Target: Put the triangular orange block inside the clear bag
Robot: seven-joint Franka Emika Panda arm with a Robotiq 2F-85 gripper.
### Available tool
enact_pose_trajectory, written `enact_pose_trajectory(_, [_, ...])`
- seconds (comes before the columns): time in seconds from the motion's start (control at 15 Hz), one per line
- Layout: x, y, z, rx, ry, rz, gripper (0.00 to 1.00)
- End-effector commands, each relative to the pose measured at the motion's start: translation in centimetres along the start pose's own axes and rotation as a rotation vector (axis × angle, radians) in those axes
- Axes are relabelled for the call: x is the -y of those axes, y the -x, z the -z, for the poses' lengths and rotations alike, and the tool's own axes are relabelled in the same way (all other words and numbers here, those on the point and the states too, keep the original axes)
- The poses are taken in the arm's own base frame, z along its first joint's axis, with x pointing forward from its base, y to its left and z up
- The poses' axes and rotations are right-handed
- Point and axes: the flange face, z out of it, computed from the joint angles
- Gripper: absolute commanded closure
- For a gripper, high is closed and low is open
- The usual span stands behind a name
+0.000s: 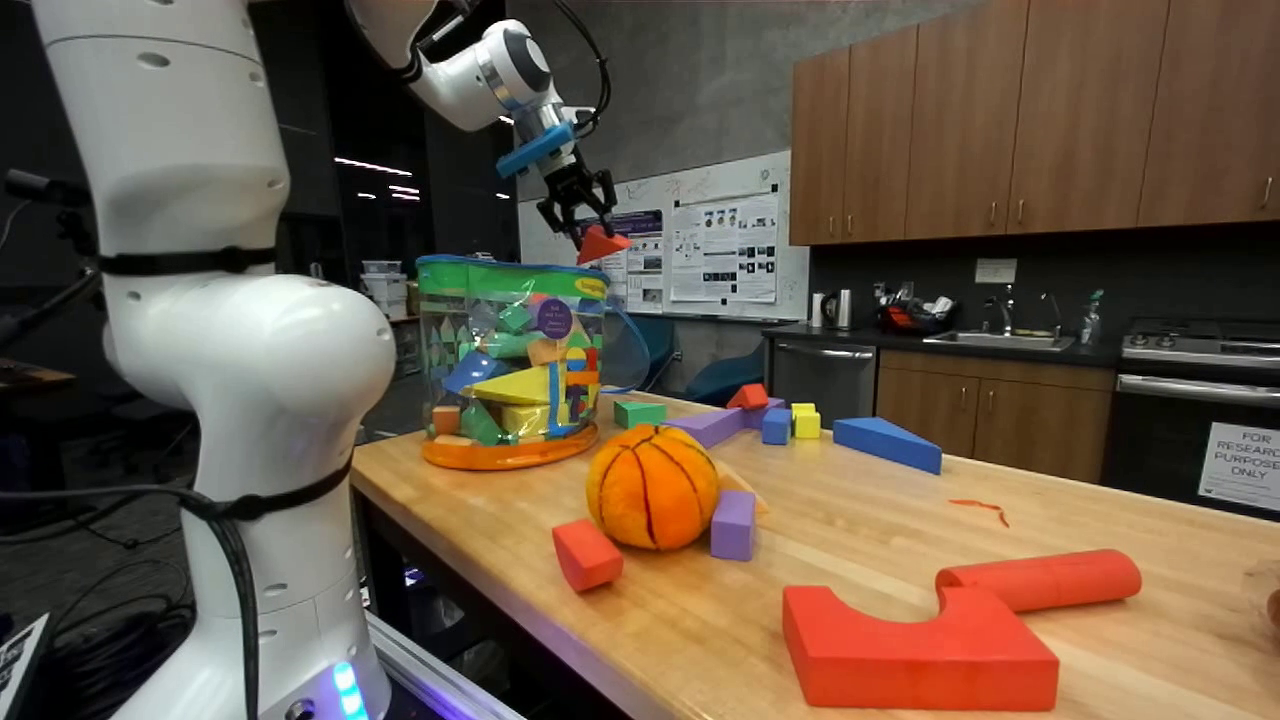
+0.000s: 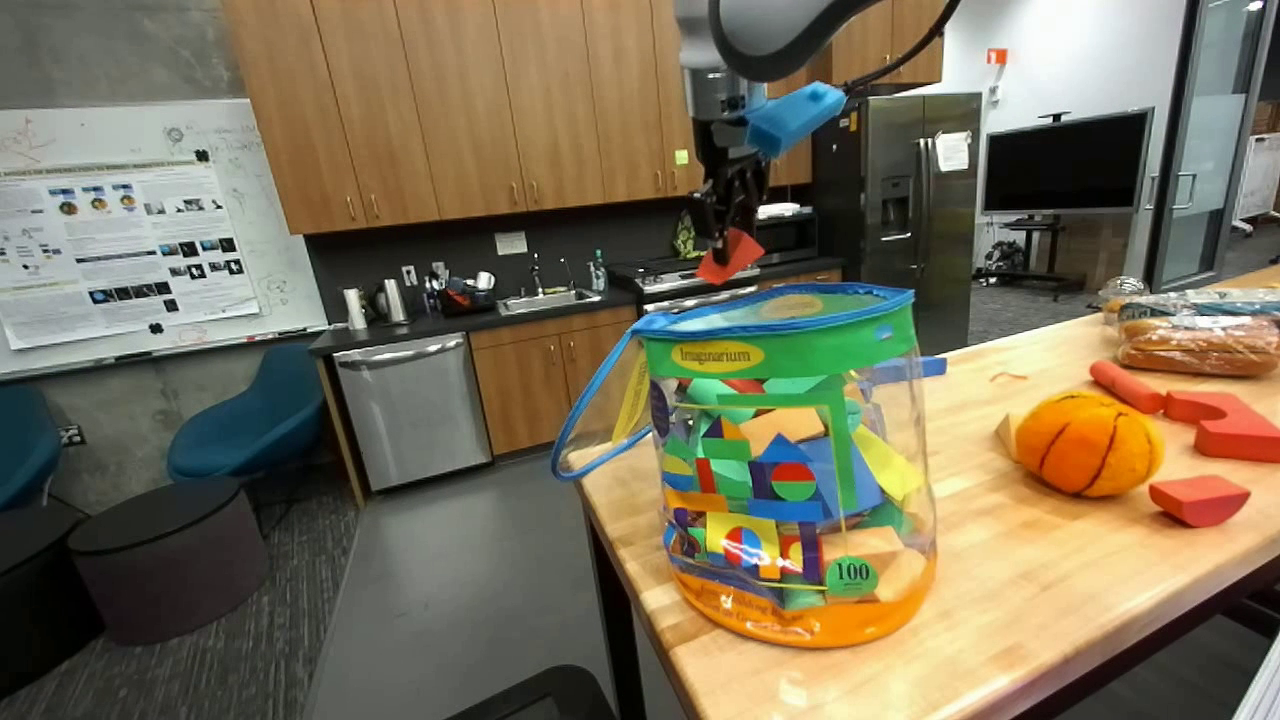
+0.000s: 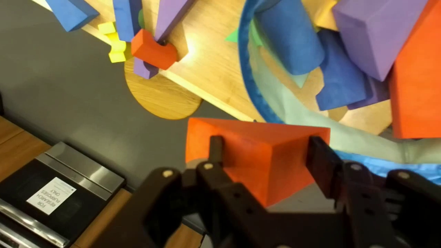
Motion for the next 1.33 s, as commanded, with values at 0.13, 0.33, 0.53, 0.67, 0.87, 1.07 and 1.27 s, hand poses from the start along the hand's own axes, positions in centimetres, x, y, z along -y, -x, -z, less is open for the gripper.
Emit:
enact_pose_trajectory(0.13, [3.5,2.6,1.2,0.101,-0.030,0.055,0.63])
enact_pose_trajectory(0.33, [4.7,3.2,1.1,0.148,-0.034,0.082,0.63])
enact_pose_trajectory(0.53, [5.7,3.3,0.8,0.189,-0.031,0.106,0.63])
enact_pose_trajectory(0.67, [6.3,3.2,0.3,0.219,-0.037,0.116,0.63])
enact_pose_trajectory(0.87, [6.5,2.4,-1.3,0.226,-0.034,0.092,0.13])
enact_pose_trajectory(1.07, [6.6,2.9,-1.4,0.226,-0.023,0.108,0.27])
enact_pose_trajectory(1.27, [6.6,2.7,-1.9,0.232,-0.024,0.108,0.13])
